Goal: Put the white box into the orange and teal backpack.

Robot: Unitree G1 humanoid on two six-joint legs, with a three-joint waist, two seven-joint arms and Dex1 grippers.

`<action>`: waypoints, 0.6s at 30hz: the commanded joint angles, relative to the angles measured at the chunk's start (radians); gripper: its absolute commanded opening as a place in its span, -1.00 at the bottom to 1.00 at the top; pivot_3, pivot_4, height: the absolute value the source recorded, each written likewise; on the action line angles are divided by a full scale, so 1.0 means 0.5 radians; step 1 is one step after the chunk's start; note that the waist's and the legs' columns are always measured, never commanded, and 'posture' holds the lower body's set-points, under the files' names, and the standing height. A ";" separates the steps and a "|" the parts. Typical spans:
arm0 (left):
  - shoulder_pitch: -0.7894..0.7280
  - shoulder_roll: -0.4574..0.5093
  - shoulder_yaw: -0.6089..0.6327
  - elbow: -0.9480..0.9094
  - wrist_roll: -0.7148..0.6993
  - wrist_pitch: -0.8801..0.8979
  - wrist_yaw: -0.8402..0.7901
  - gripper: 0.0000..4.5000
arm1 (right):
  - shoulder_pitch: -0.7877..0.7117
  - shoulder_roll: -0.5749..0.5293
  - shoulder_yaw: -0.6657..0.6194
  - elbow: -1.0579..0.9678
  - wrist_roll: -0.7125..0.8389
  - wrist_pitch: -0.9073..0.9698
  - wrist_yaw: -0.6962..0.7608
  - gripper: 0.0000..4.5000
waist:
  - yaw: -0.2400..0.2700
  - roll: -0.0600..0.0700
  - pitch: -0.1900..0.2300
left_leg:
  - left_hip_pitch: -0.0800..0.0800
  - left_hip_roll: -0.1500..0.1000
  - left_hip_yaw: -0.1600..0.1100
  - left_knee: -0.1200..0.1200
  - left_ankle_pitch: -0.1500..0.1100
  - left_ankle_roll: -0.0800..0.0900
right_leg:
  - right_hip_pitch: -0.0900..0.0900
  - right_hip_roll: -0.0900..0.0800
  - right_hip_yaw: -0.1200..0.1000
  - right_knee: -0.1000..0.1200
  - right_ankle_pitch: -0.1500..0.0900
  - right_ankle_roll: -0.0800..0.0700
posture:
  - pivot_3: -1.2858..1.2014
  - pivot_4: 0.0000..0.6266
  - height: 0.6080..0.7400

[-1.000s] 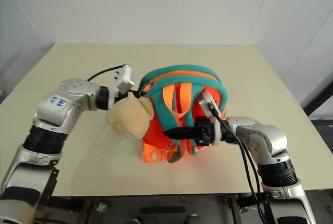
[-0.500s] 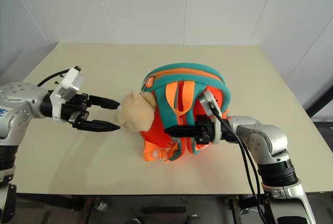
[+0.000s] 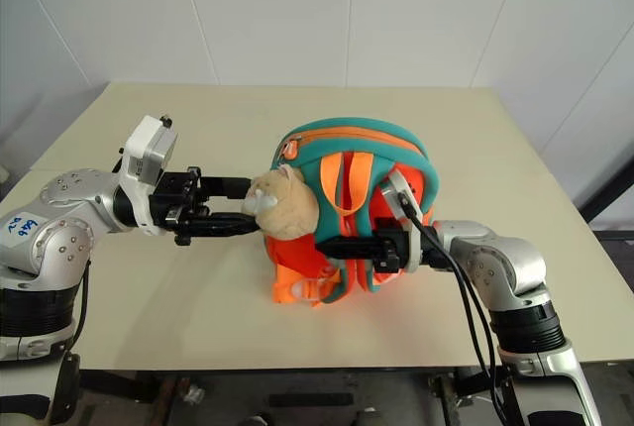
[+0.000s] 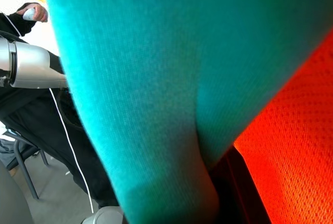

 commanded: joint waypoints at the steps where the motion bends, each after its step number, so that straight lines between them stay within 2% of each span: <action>1: -0.073 0.058 0.106 0.003 -0.055 -0.020 0.017 -0.26 | -0.007 0.004 -0.019 -0.058 0.013 -0.018 -0.004 -1.00 | -0.001 0.000 0.000 | 0.000 0.000 0.000 0.000 0.000 0.000 | 0.000 0.000 0.000 0.000 0.000 0.000 | 0.03 -0.52 1.00; 5: -0.119 0.206 0.131 0.169 0.072 -0.126 -0.012 -0.72 | 0.009 0.003 -0.025 -0.073 0.013 -0.019 -0.014 -1.00 | -0.005 0.000 0.000 | 0.001 0.000 0.000 0.000 0.000 0.000 | 0.000 0.001 0.000 0.001 0.000 0.000 | 0.03 -0.52 1.00; 11: -0.171 0.472 0.133 0.556 0.268 -0.312 -0.117 -0.72 | 0.042 -0.008 -0.043 -0.106 0.017 -0.023 -0.039 -1.00 | -0.004 0.000 0.000 | 0.001 0.000 0.000 -0.001 0.000 0.000 | 0.000 0.001 0.000 0.000 0.000 0.000 | 0.03 -0.52 1.00; 13: -0.087 0.560 0.061 0.746 0.436 -0.498 -0.182 -0.72 | 0.062 -0.017 -0.063 -0.129 0.026 -0.018 -0.059 -1.00 | -0.007 0.000 0.000 | 0.001 0.000 0.000 -0.003 0.000 0.000 | -0.001 0.001 0.000 -0.001 0.000 0.000 | 0.03 -0.52 1.00; 18: 0.049 0.468 -0.041 1.041 0.618 -0.805 -0.224 -0.72 | 0.117 -0.025 -0.090 -0.194 0.045 -0.001 -0.108 -1.00 | 0.000 0.002 -0.001 | 0.002 0.000 0.000 -0.008 0.000 0.000 | -0.002 0.001 0.000 -0.001 -0.001 -0.002 | 0.03 -0.52 1.00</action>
